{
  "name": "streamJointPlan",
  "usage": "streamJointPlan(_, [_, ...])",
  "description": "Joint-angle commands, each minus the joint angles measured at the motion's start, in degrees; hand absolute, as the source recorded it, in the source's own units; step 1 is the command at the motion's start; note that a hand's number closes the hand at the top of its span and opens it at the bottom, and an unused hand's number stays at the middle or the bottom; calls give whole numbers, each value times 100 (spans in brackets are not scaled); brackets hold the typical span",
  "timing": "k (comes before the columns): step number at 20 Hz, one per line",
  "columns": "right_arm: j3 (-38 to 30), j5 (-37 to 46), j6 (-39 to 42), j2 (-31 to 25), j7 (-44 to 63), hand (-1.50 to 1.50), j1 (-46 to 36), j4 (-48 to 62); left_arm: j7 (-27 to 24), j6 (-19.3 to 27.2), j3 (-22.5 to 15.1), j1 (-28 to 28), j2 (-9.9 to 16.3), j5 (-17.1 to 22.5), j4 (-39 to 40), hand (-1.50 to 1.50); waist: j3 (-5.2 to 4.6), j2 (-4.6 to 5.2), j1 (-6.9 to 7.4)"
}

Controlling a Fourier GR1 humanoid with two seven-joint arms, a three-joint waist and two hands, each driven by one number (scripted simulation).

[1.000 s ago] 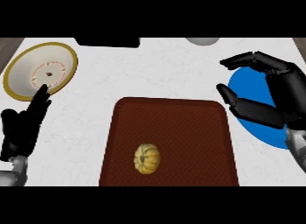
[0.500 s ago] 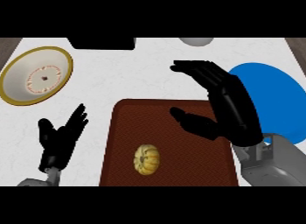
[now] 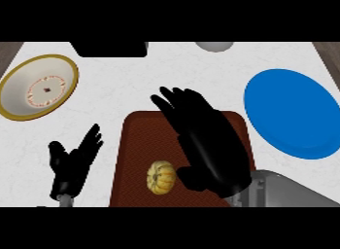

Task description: Pick the squash from the tray and place it in the plate

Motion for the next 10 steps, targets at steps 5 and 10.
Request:
streamJointPlan(5, [663, -188, 2183, 1128, 2033, -150, -690, 405, -231, -183, -28, 178, -4, -40, 68, 0, 10, 19, 63])
streamJointPlan(10, [1128, 299, 2260, 1762, 2500, -150, -525, 991, 65, -226, 104, -105, -7, 63, 46, 0, 17, 32, 34])
